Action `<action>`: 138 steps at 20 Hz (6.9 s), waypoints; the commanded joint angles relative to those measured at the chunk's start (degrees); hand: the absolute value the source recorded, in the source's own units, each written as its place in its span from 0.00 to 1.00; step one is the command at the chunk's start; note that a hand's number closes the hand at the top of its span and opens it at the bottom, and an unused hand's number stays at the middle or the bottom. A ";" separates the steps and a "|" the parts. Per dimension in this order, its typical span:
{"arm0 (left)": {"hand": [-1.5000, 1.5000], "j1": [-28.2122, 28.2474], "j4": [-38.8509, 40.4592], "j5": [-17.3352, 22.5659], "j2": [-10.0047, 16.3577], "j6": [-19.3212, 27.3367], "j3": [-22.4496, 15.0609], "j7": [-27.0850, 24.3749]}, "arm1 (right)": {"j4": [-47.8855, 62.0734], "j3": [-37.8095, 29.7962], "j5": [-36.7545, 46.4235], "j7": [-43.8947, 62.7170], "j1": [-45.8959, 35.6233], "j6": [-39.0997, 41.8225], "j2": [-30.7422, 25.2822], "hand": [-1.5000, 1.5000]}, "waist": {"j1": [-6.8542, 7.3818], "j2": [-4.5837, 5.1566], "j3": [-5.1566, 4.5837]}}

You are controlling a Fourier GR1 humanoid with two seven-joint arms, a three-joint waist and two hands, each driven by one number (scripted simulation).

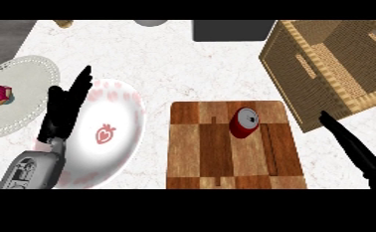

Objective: Pick the can from the cutting board and place it in the basket

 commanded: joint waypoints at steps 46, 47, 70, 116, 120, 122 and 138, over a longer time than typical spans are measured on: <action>0.50 0.93 -6.21 -11.26 -9.21 -5.29 5.65 4.90 | 42.60 -2.55 23.03 -13.69 -20.54 0.09 29.68 0.00 | 0.68 0.12 0.07; 0.50 1.23 -1.72 -7.99 -6.19 -9.35 9.53 0.05 | 38.64 1.16 24.88 -9.09 -19.17 0.82 32.13 0.00 | 0.59 0.13 0.05; 0.50 1.14 -2.82 -8.69 -7.30 -11.01 10.96 0.92 | 49.73 4.13 40.04 -18.80 -20.06 -11.00 32.72 1.00 | 0.58 0.10 0.06; 0.50 -1.19 0.64 -10.79 -8.75 -8.99 10.66 -0.28 | 35.42 -15.94 20.00 28.05 -78.68 28.96 19.59 1.00 | 0.65 -0.02 -0.05; 0.50 -0.41 -1.55 -10.51 -9.16 -9.19 10.16 1.40 | 38.79 -13.32 25.56 22.42 -74.25 31.01 12.02 1.00 | 0.85 0.08 0.01; 0.50 -1.03 -1.61 -10.74 -8.52 -9.65 10.08 1.57 | 42.95 -15.51 25.19 18.88 -73.94 32.16 8.21 1.00 | 0.78 0.19 0.04; 0.50 -4.78 2.83 -10.80 -8.87 -9.13 11.14 1.75 | 65.96 -22.65 26.56 -14.50 -64.62 21.86 -5.14 1.00 | 0.63 0.29 0.07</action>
